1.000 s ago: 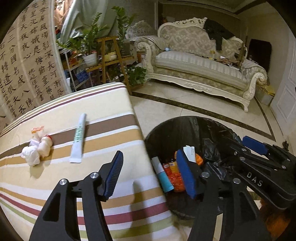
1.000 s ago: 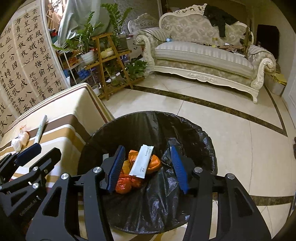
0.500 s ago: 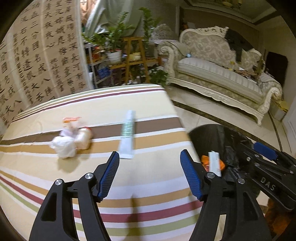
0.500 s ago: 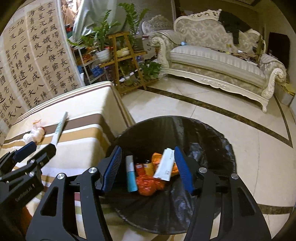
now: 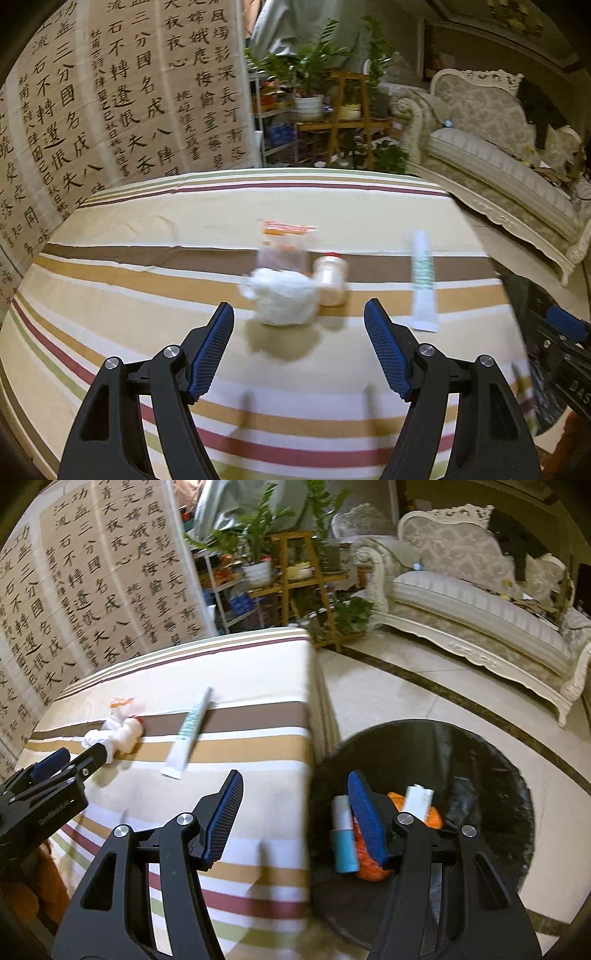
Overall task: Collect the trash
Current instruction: 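Grasp the white tissue bundle with the left gripper, then grasp the white-and-green toothpaste tube with the right gripper while the left gripper holds the tissue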
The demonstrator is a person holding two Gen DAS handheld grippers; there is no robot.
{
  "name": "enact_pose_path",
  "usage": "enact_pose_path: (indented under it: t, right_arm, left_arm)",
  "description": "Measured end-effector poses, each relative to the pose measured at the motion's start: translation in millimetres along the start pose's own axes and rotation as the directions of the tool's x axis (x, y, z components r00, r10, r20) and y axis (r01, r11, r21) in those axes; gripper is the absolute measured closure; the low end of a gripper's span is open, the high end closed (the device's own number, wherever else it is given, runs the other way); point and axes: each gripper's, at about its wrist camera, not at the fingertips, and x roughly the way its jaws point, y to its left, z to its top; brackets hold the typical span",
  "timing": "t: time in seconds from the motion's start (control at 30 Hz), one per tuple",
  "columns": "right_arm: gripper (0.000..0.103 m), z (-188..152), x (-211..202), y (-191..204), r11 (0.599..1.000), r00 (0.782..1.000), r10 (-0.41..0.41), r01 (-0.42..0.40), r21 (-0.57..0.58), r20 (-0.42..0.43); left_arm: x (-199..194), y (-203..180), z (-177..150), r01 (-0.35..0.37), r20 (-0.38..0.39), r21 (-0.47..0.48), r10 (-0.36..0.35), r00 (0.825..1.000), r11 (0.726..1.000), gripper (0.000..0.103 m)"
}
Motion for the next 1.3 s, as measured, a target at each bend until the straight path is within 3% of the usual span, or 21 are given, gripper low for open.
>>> enact_pose_path:
  t: [0.27,0.33,0.47,0.6,1.13,1.3]
  right_arm:
    - [0.045,12.0,14.5,28.7,0.999,0.999,0.029,-0.029,-0.043,-0.017]
    - [0.045,15.2,16.8,33.0,0.998,0.999,0.032,-0.033,-0.047,-0.02]
    - [0.045,19.8,22.1,41.7,0.998,0.999,0.037,-0.038,-0.057,-0.025]
    - [0.045,21.8,28.2,49.8,0.997,0.999,0.043,-0.045,-0.065,-0.033]
    - [0.045,32.5,59.3,87.2,0.992,0.996,0.037,-0.045,-0.114,-0.076]
    - [0.052,33.6,68.8,93.1,0.992,0.995,0.018,-0.03,-0.126,-0.096]
  left_arm:
    - [21.2,14.1,6.5,0.042,-0.05,-0.016,-0.043,0.998,0.999,0.032]
    - [22.2,13.2,5.8,0.053,-0.05,-0.007,-0.053,0.997,0.999,0.04]
    - [25.0,13.2,4.9,0.08,-0.062,0.004,-0.08,0.995,0.997,0.065]
    - [23.6,14.8,3.9,0.089,-0.054,0.008,-0.088,0.995,0.996,0.074]
    - [7.5,35.6,0.9,0.085,-0.019,-0.023,-0.085,0.996,0.996,0.077]
    - [9.5,41.1,1.3,0.056,-0.015,-0.032,-0.056,0.998,0.998,0.077]
